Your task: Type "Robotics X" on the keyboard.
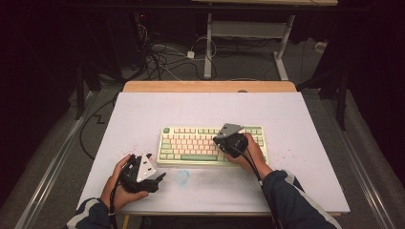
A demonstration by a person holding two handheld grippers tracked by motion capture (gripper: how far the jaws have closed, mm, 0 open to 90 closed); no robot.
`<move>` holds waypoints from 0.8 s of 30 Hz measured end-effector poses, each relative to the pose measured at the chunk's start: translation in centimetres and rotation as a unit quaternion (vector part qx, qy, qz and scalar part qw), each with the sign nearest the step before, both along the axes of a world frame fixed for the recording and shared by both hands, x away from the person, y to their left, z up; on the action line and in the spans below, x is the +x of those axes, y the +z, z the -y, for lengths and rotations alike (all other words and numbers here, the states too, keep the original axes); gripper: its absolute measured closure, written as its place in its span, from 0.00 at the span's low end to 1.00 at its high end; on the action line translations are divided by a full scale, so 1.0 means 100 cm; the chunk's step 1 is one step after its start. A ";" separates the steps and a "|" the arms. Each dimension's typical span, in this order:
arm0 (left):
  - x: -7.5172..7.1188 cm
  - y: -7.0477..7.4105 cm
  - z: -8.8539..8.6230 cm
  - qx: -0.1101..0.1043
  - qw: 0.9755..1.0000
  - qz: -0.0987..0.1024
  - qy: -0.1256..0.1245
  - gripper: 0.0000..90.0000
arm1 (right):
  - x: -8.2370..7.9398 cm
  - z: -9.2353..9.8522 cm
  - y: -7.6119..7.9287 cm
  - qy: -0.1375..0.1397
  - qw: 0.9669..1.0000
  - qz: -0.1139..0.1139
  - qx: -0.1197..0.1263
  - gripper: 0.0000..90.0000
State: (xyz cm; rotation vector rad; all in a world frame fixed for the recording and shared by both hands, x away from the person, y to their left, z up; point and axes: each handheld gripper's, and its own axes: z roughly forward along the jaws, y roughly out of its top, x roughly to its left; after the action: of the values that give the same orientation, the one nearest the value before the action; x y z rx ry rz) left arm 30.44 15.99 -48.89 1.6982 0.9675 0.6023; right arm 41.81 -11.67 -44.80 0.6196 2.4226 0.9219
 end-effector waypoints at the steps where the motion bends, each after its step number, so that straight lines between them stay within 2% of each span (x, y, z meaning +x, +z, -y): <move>1: 0.000 0.000 0.000 -0.002 1.000 -0.001 0.000 0.22 | 0.000 0.000 -0.001 -0.002 1.000 0.000 -0.001 1.00; 8: 0.000 -0.001 0.001 0.004 1.000 -0.005 -0.003 0.22 | 0.002 0.001 -0.002 -0.007 1.000 -0.003 -0.005 1.00; 10: 0.000 -0.002 0.001 0.006 1.000 -0.007 -0.004 0.22 | 0.003 0.001 -0.004 -0.004 1.000 -0.013 -0.008 1.00; 13: 0.000 -0.002 0.001 0.004 1.000 -0.007 -0.005 0.22 | 0.002 0.000 -0.003 -0.003 1.000 -0.011 -0.010 1.00; 24: 0.000 -0.002 0.001 0.005 1.000 -0.008 -0.004 0.22 | -0.004 0.008 0.009 -0.001 1.000 0.005 0.021 0.97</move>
State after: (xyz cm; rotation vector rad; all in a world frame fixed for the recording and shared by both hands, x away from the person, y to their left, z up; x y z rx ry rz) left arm 30.46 15.94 -49.06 1.7178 0.9702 0.5897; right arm 41.38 -12.46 -43.87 0.6321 2.3993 0.9753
